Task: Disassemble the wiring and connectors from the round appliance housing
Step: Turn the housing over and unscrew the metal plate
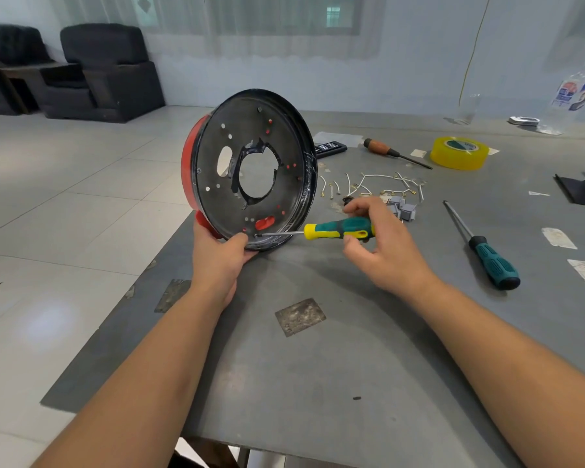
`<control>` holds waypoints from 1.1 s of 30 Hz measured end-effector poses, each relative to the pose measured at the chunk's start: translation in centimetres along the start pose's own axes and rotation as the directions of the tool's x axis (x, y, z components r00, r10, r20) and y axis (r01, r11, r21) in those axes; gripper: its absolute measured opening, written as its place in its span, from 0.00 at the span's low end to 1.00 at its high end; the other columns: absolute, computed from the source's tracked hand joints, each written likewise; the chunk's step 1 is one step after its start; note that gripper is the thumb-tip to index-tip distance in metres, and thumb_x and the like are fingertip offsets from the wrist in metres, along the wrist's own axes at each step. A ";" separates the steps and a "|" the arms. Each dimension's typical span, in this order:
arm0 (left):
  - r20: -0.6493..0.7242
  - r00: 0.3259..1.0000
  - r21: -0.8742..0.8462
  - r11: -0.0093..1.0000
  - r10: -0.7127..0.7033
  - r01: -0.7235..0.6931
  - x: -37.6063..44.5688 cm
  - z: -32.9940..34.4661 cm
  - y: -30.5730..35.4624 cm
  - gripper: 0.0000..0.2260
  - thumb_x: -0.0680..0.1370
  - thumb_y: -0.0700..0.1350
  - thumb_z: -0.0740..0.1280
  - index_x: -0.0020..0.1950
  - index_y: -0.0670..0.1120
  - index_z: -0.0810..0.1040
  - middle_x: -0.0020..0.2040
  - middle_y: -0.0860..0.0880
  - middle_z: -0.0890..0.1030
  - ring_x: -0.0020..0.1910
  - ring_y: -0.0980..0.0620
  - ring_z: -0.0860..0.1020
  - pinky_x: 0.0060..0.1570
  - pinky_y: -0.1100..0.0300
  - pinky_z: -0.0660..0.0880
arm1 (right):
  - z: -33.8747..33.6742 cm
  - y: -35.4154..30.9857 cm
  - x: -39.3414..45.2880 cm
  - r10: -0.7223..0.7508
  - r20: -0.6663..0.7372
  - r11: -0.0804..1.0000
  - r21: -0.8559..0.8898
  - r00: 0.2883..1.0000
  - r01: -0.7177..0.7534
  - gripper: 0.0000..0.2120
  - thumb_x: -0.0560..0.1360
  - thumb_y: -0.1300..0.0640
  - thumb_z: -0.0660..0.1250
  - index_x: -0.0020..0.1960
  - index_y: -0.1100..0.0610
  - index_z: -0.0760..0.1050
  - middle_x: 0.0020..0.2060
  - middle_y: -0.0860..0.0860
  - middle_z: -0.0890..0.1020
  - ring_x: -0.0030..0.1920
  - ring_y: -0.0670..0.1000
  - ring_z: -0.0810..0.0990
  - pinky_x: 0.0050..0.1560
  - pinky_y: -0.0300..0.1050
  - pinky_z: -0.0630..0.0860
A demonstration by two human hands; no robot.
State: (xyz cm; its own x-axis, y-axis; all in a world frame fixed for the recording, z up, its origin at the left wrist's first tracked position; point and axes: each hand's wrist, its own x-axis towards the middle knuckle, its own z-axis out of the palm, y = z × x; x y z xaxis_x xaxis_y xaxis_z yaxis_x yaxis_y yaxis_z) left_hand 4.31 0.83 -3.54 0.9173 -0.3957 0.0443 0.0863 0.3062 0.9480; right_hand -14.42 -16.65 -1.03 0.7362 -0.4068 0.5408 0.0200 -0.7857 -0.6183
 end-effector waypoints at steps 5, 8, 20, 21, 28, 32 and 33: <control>-0.013 1.000 -0.009 1.000 0.003 -0.004 0.1 -0.1 -0.1 0.31 0.76 0.25 0.65 0.76 0.48 0.68 0.66 0.46 0.82 0.61 0.41 0.84 0.54 0.39 0.85 | 0.2 -0.5 0.1 0.006 -0.078 0.968 -0.251 0.997 -0.026 0.19 0.80 0.35 0.50 0.61 0.46 0.69 0.30 0.44 0.75 0.32 0.47 0.74 0.33 0.47 0.67; -0.012 1.000 -0.011 1.000 0.002 -0.002 0.2 -0.1 -0.2 0.31 0.76 0.25 0.66 0.75 0.48 0.69 0.65 0.46 0.82 0.61 0.41 0.85 0.53 0.40 0.85 | 0.6 -0.6 0.1 -0.026 -0.063 0.989 -0.144 0.998 0.017 0.13 0.80 0.43 0.58 0.62 0.46 0.68 0.36 0.39 0.75 0.38 0.41 0.76 0.36 0.34 0.68; -0.004 1.000 0.010 1.000 0.005 -0.005 -0.3 0.2 0.2 0.30 0.77 0.25 0.65 0.75 0.49 0.69 0.64 0.48 0.83 0.61 0.43 0.85 0.53 0.44 0.85 | 0.4 -1.0 -0.1 -0.169 -0.020 0.971 -0.176 0.985 0.163 0.18 0.77 0.51 0.62 0.67 0.51 0.69 0.47 0.47 0.77 0.46 0.44 0.75 0.48 0.34 0.71; -0.006 1.000 0.010 1.000 0.003 -0.003 -0.3 0.2 0.2 0.30 0.77 0.25 0.65 0.74 0.50 0.69 0.63 0.49 0.82 0.60 0.44 0.84 0.53 0.44 0.85 | 0.1 -0.8 -0.2 -0.198 0.019 0.970 -0.137 0.980 0.199 0.20 0.75 0.56 0.65 0.67 0.52 0.70 0.52 0.50 0.76 0.50 0.45 0.74 0.52 0.34 0.71; -0.012 1.000 0.001 1.000 0.006 -0.006 -0.2 0.1 0.0 0.31 0.77 0.25 0.65 0.76 0.48 0.68 0.64 0.47 0.82 0.60 0.43 0.85 0.51 0.45 0.85 | 0.3 -1.7 0.0 -0.082 -0.108 0.931 -0.363 0.991 0.037 0.24 0.82 0.38 0.49 0.72 0.46 0.68 0.31 0.43 0.77 0.30 0.46 0.72 0.34 0.47 0.68; -0.037 0.999 -0.001 1.000 0.003 -0.003 0.1 0.1 -0.3 0.30 0.77 0.25 0.65 0.75 0.47 0.68 0.65 0.46 0.82 0.60 0.41 0.85 0.54 0.40 0.85 | 0.4 -1.9 -0.3 -0.193 -0.028 0.973 -0.133 0.981 0.188 0.20 0.77 0.54 0.66 0.68 0.54 0.70 0.49 0.47 0.76 0.48 0.41 0.75 0.50 0.29 0.69; -0.042 0.999 0.002 1.000 0.011 -0.011 0.2 0.1 -0.4 0.30 0.77 0.25 0.65 0.75 0.47 0.68 0.65 0.46 0.82 0.60 0.41 0.85 0.53 0.40 0.85 | 0.3 -1.7 -0.3 -0.198 -0.033 0.976 -0.097 0.980 0.194 0.19 0.75 0.59 0.69 0.65 0.56 0.73 0.52 0.49 0.77 0.52 0.42 0.75 0.56 0.32 0.71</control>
State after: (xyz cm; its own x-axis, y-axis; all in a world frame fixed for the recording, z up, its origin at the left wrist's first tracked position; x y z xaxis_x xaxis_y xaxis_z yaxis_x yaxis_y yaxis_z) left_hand 4.40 0.59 -3.85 0.9337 -0.3556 0.0420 0.0749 0.3088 0.9482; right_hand -14.44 -15.03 -0.28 0.6947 -0.2583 0.6713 0.0969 -0.8912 -0.4432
